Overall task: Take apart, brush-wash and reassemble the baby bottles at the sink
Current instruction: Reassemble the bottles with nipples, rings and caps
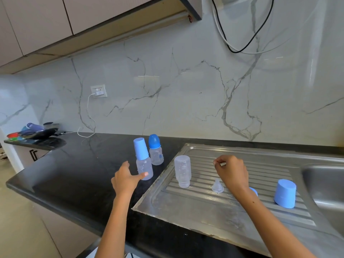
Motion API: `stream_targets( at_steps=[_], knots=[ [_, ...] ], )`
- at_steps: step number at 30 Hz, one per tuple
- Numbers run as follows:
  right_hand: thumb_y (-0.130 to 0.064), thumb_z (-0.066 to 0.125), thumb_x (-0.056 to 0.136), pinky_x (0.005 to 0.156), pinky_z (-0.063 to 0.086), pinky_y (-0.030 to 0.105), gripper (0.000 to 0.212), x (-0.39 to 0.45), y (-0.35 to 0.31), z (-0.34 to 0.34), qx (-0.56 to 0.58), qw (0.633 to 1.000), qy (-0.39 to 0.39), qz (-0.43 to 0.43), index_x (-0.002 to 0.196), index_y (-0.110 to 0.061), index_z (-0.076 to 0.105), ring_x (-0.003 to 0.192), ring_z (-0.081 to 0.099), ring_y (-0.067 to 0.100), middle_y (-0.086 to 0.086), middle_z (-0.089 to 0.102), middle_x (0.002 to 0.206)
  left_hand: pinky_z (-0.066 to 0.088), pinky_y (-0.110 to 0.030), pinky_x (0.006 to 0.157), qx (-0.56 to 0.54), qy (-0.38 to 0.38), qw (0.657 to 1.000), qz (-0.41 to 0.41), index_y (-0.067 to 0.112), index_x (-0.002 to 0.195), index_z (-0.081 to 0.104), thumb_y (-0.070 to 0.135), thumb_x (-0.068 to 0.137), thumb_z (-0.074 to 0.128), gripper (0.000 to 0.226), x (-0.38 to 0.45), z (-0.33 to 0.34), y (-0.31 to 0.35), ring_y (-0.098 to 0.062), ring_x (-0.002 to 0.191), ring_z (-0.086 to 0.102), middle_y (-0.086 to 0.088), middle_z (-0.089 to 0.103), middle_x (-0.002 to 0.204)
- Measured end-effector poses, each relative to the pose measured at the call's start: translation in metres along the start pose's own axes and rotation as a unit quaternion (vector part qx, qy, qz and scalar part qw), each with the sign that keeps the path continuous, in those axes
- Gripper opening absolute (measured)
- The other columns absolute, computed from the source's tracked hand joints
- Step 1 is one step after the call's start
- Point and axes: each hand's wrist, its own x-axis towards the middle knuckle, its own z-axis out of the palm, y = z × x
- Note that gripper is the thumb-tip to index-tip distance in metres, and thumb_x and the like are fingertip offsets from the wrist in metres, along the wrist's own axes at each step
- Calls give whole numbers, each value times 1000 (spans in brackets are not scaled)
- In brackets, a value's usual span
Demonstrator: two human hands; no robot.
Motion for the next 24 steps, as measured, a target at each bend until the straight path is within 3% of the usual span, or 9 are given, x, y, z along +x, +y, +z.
stream_targets(
  at_steps=[7,11,16,20,24],
  knots=[
    [-14,58,93,53,37,24,16,1,3,-6,21,1000,7,17,97,-14,73,65,59,19,2,71,87,30,-33,83,29,155,985,76,7,125,56,30,73,80,62,-75,-17,35,-28,105,59,-12,66,115],
    [-16,57,92,64,47,29,16,-1,3,-18,40,999,18,27,94,-15,73,76,64,23,4,71,87,30,-29,77,-11,177,971,159,11,112,63,25,69,84,49,-116,-6,63,-23,85,61,-7,69,96],
    [-12,57,90,72,55,35,16,0,20,-39,32,999,0,18,89,-11,73,82,66,25,6,72,87,43,-34,82,-74,91,960,254,16,109,64,27,71,82,43,-148,32,102,-17,88,62,6,68,96],
    [-9,56,88,76,55,37,17,2,35,-57,-38,998,-52,7,91,-9,73,85,66,30,11,71,91,46,-40,92,-81,-67,967,231,17,122,60,31,77,77,50,-144,62,117,-17,104,59,5,67,107],
    [-21,62,89,77,50,32,17,-4,46,-63,-136,980,-148,-11,100,-12,71,95,65,29,11,71,101,46,-32,91,-22,-151,967,203,14,131,54,34,80,75,58,-125,86,130,-18,111,58,0,65,118]
  ],
)
